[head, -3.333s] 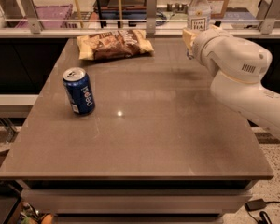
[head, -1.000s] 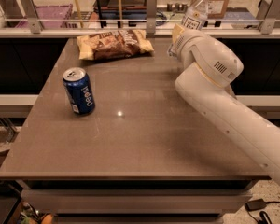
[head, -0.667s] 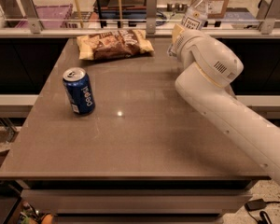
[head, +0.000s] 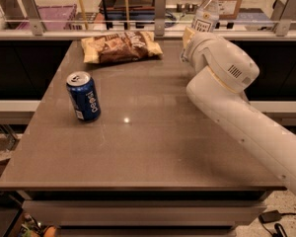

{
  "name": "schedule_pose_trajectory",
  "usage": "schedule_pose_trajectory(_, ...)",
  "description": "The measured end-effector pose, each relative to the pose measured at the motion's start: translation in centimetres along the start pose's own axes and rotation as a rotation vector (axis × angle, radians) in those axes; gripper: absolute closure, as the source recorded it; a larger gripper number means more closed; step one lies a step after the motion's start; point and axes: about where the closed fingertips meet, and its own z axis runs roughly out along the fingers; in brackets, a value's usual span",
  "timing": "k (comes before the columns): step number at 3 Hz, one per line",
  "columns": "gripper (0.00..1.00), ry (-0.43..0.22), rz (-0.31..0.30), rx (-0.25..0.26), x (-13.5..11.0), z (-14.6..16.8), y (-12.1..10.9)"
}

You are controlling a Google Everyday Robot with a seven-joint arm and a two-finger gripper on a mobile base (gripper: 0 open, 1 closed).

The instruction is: Pick blue plastic bottle

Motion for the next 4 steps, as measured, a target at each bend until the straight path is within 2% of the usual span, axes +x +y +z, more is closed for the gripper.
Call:
schedule_pose_trajectory(2, 1.00, -0.014, -0.028, -0.007, -0.2, -0.6, 0.5)
schedule_pose_trajectory(3, 1.00, -0.080, -0.076, -0.002, -0.1, -1.2, 1.9)
schedule_pose_trajectory(4, 1.00, -0.080, -0.077, -0.002, -0.1, -1.2, 1.9)
